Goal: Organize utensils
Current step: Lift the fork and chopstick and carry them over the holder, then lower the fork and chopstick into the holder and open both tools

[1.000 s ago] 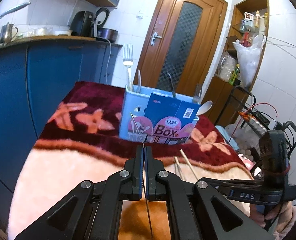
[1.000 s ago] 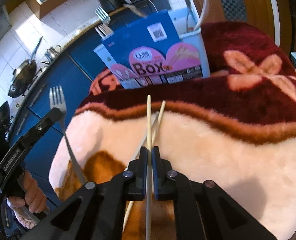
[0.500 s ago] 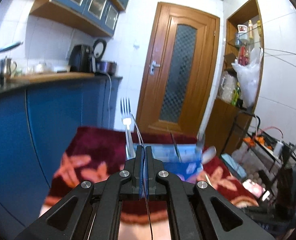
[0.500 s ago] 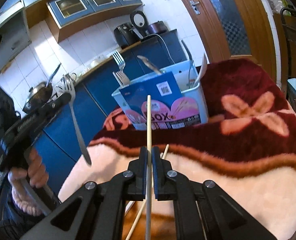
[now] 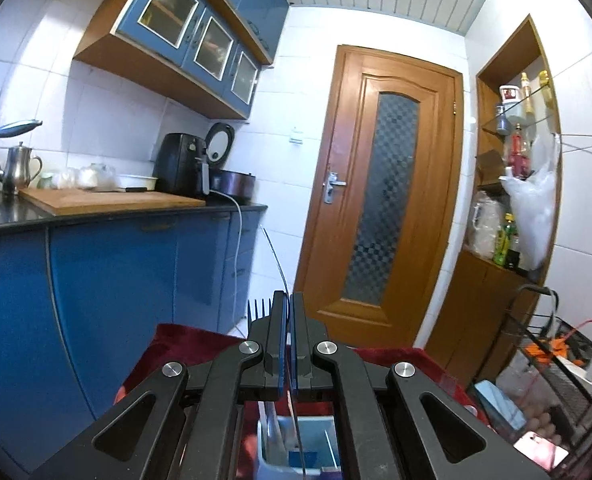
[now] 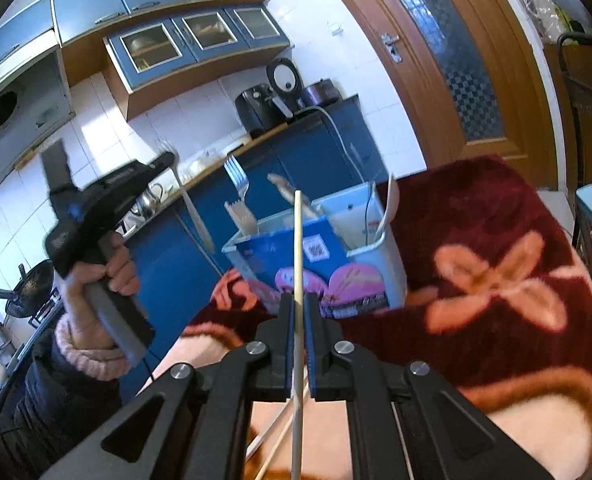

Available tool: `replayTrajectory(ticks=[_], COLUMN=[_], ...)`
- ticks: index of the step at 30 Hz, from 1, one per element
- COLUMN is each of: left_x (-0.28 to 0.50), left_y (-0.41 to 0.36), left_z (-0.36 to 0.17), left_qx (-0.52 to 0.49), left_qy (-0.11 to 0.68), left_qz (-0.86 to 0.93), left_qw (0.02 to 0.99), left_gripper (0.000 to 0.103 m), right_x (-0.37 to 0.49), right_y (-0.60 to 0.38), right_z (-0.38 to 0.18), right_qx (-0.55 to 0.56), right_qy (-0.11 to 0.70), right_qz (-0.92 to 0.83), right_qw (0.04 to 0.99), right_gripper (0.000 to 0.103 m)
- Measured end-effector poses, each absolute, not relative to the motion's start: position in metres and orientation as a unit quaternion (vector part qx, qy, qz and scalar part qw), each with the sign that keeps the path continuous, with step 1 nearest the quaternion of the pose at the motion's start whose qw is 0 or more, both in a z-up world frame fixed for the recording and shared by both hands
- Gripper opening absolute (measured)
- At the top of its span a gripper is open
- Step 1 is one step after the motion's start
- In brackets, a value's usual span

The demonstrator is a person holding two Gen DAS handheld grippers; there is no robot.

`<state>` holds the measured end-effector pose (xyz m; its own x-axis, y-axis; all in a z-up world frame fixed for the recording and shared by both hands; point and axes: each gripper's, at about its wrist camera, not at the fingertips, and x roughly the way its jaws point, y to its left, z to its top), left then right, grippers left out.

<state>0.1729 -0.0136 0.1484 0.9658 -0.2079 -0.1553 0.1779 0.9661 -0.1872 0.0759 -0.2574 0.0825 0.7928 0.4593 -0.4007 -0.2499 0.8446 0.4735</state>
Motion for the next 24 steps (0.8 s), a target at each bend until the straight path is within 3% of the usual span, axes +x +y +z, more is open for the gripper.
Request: replayTrajectory(ticks=[16,24], left_x=[0.193,0.189], left_y=[-0.015,-0.017], left_z=[0.098,0.093], left_qx=[-0.090,-0.083], left_qy=[0.113,0.101], left_qz=[-0.094,-0.099], left_qw=[0.985,0.986], left_gripper=[0.001,0.001], right_x=[0.154,0.198], right_y=[-0.253,-0.237], right_z=[0.121,0.116], right_qx=[0.142,0.113], right_qy=[0.117,0.084], right_qz=[0.120,0.087], right_qw=[0.976,0.986], right_gripper=[0.006,0.006])
